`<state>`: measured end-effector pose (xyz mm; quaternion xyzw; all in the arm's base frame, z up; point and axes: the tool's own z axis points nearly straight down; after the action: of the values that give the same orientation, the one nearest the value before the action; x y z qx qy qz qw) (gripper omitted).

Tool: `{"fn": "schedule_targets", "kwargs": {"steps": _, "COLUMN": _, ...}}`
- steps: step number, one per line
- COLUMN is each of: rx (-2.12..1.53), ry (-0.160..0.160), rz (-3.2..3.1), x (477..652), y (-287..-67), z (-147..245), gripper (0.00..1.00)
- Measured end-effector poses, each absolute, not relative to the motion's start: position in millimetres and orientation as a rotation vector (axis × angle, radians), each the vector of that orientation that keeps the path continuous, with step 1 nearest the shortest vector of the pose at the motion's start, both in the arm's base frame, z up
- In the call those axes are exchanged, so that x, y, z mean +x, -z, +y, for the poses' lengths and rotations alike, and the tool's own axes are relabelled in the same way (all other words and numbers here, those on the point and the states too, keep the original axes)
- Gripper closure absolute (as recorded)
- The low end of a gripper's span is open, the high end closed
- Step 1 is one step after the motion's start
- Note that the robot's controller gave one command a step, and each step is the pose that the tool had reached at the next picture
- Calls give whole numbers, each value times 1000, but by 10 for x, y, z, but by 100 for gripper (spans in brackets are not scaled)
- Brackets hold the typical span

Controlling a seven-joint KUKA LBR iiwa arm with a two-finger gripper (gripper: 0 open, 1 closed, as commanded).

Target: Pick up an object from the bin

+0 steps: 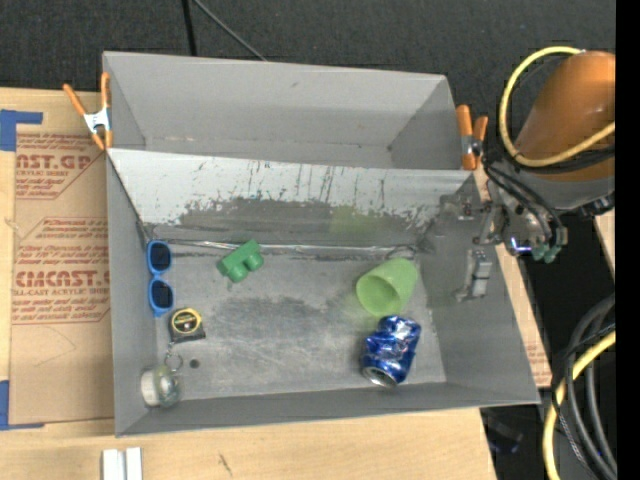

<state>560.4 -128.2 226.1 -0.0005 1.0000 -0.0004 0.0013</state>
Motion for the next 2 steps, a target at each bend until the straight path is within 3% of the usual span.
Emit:
{"fn": "schedule_targets", "kwargs": {"steps": 1, "rx": -495, "ry": 10, "rz": 3088, "x": 5392, "y": -1009, "z": -1238, "gripper": 0}}
{"fn": "schedule_targets", "kwargs": {"steps": 2, "rx": -710, "ry": 18, "rz": 3002, "x": 5179, "y": -872, "z": -729, "gripper": 0}}
